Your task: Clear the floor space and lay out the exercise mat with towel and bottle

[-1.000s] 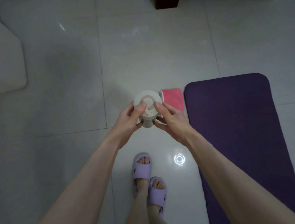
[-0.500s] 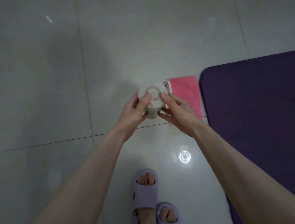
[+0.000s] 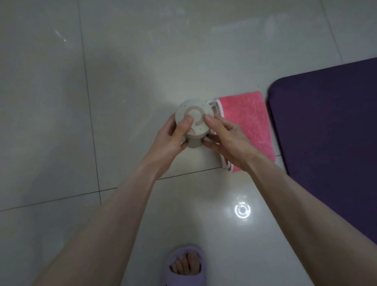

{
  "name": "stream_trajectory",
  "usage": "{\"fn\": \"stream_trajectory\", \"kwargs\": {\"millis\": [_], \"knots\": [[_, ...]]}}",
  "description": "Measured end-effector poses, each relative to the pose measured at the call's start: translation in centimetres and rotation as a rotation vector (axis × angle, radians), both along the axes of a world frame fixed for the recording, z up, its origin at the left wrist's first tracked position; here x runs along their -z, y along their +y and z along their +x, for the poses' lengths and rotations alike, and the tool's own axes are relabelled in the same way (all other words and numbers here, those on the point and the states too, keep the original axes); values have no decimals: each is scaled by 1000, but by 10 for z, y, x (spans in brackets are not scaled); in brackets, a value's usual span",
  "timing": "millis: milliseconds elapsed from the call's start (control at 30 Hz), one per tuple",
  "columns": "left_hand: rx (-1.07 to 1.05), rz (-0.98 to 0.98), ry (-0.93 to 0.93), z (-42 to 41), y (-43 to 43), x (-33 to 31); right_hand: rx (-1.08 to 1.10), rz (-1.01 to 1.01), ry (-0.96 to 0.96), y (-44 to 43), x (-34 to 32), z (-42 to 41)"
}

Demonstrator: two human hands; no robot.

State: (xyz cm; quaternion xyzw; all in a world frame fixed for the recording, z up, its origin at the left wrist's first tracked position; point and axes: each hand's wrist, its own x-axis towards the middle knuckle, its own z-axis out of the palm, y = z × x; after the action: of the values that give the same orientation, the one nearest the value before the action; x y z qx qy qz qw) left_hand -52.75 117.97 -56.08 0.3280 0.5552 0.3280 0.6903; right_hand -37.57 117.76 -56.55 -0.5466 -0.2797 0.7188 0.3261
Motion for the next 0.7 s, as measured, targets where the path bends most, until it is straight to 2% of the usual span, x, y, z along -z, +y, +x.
{"fn": "stream_trajectory", "kwargs": {"millis": [267, 400, 533, 700], "knots": [[3, -23, -14, 3, -1, 2, 37, -12, 56, -3, 5, 0], [-3, -31, 22, 3, 0, -9, 53, -40, -1, -6, -2, -2], [-27, -98, 98, -3, -5, -35, 51, -61, -118, -17, -28, 1], [-3, -136, 184, -8, -31, -96, 71, -98, -213, -40, -90, 4]]}}
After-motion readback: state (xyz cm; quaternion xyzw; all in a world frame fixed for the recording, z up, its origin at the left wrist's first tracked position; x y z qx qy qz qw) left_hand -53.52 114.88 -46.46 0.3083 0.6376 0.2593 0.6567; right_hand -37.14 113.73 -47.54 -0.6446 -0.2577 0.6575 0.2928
